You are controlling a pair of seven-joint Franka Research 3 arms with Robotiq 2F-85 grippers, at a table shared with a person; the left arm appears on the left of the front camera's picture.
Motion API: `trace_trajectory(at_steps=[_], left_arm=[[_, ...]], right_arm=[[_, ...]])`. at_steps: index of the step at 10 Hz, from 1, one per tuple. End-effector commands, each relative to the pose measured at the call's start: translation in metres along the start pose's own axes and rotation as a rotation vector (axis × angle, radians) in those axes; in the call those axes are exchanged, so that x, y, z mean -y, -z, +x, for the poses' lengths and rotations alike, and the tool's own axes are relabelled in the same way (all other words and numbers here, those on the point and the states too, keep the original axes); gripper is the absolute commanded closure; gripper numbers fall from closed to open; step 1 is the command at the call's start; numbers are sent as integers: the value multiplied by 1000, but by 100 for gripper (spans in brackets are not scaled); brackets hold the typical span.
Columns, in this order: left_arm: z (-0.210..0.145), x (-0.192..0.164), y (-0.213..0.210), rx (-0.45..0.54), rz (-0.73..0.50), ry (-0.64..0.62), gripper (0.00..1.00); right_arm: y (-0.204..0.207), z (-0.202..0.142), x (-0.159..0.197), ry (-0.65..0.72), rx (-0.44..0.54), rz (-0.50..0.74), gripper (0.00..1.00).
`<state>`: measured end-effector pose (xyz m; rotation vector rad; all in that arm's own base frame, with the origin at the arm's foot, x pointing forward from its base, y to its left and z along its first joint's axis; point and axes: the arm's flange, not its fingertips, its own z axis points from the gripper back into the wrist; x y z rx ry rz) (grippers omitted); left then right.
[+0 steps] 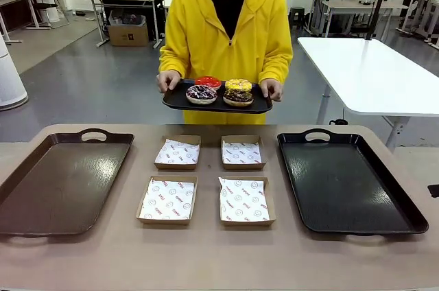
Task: Individually package the donuts and arrange them on the tray.
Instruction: Pick up one Paper togo box.
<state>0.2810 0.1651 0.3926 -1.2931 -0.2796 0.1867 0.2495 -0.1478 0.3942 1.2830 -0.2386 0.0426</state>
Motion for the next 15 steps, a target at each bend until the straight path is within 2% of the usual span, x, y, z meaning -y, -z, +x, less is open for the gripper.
trace_trajectory(at_steps=[1,15], left_arm=[[0,0,-2,13,-4,-7,0],[0,0,-2,13,-4,-7,0]], right_arm=[[0,0,0,-5,1,10,0],[0,0,0,-5,1,10,0]])
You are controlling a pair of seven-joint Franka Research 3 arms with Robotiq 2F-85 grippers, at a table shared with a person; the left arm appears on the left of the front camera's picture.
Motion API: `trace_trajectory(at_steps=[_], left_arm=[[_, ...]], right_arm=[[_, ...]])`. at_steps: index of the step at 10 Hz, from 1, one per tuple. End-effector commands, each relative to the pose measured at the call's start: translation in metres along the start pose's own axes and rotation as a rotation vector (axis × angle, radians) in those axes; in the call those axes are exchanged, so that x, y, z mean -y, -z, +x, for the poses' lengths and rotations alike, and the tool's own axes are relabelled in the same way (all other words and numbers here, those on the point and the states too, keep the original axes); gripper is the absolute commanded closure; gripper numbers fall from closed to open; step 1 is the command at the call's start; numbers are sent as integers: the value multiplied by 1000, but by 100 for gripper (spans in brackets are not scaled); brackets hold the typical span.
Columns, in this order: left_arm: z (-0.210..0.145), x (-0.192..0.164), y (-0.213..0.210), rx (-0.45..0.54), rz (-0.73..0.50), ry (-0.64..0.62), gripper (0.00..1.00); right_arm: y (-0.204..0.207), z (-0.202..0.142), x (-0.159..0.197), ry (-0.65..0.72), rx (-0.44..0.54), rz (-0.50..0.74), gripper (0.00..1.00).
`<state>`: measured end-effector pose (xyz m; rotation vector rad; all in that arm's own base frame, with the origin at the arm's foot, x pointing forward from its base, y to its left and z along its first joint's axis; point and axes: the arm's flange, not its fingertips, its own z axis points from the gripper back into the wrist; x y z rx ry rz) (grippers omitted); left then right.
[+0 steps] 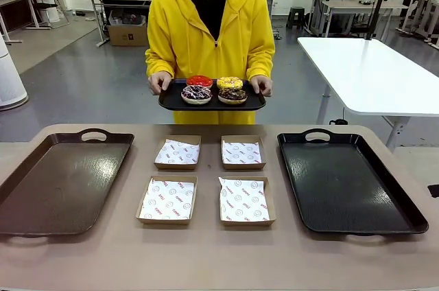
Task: Individually package the donuts and arrange them on the tray.
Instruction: Pick up one Paper togo box.
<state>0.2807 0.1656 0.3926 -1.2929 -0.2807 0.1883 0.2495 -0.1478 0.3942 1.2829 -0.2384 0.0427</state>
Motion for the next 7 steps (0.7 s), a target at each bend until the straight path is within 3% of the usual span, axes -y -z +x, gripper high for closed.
trace_trajectory(at_steps=[1,7], left_arm=[[0,0,-1,12,-4,-7,0],[0,0,-1,12,-4,-7,0]], right_arm=[[0,0,0,-5,1,10,0],[0,0,0,-5,1,10,0]])
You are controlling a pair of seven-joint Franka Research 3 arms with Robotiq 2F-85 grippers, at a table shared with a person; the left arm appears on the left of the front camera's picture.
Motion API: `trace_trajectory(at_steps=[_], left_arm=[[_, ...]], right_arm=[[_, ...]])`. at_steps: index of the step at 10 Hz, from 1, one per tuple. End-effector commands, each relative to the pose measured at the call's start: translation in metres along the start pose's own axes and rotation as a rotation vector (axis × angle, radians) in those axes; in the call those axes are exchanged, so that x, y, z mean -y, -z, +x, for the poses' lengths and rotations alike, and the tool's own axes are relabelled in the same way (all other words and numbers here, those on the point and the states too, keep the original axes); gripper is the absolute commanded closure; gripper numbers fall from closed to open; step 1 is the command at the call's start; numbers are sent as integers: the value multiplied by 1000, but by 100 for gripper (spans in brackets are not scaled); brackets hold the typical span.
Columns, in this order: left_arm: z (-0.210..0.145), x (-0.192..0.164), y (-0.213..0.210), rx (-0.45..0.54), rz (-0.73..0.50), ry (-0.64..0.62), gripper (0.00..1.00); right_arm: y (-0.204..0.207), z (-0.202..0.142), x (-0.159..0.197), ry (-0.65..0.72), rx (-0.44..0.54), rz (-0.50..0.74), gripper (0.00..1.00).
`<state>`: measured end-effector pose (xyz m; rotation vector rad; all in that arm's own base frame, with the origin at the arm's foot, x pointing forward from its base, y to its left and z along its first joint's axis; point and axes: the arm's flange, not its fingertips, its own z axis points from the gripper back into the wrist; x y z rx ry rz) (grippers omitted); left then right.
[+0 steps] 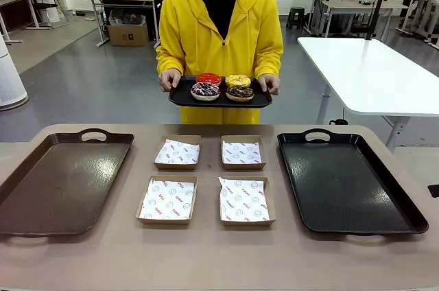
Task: Individually package the donuts and arrange them on the tray.
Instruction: Pick up one Paper togo box.
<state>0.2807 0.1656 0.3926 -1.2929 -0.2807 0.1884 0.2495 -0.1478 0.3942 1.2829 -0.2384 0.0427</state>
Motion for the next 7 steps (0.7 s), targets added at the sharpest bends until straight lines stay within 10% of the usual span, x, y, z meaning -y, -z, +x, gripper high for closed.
trace_trajectory(at_steps=[1,7], left_arm=[[0,0,-1,12,-4,-7,0],[2,40,11,32,125,56,0]], right_arm=[[0,0,0,-5,1,10,0],[0,0,0,-5,1,10,0]])
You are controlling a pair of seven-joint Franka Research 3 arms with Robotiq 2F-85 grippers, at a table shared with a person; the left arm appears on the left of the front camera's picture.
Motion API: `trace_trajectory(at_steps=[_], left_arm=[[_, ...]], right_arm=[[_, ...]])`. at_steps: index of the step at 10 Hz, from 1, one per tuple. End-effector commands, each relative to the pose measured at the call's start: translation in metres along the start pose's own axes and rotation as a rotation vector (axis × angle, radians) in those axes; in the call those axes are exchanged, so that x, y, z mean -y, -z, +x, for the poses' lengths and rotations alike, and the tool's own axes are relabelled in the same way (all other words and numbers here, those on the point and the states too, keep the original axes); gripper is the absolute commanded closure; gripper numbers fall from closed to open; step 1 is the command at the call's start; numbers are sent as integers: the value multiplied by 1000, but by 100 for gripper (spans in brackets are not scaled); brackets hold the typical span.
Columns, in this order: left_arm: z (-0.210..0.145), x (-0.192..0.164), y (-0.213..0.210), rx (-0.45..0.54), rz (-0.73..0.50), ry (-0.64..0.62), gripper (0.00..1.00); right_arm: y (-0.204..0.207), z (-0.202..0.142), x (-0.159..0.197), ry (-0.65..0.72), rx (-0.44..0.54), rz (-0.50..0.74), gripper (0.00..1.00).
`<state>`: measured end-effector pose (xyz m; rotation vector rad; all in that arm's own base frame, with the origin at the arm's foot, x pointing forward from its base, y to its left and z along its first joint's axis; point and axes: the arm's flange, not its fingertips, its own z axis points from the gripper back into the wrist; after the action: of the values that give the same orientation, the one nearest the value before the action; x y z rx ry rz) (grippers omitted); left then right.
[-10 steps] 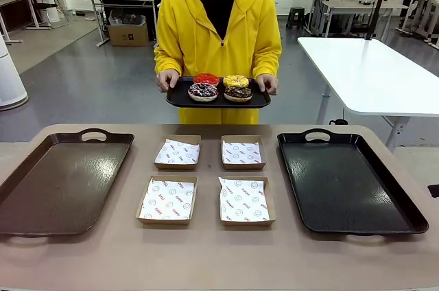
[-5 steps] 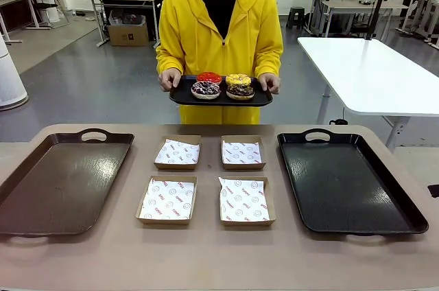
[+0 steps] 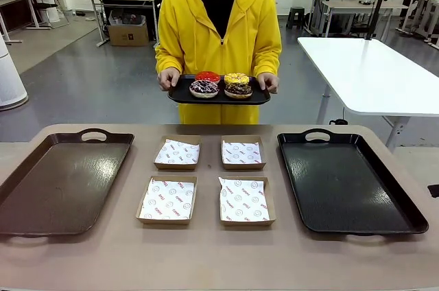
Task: Individually package the donuts and arrange them on the tray.
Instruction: Pick up one Paper togo box.
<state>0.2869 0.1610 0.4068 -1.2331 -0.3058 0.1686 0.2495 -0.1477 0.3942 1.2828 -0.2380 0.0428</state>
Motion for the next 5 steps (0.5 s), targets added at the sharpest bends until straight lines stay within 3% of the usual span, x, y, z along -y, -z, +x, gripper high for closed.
trace_trajectory(at_steps=[1,3,5], left_arm=[[-1,51,17,20,145,39,0],[-1,117,57,-29,344,110,0],[-12,161,113,-93,546,150,0]], right_arm=[[0,0,0,-5,2,10,0],[0,0,0,-5,2,10,0],[0,0,0,-5,2,10,0]])
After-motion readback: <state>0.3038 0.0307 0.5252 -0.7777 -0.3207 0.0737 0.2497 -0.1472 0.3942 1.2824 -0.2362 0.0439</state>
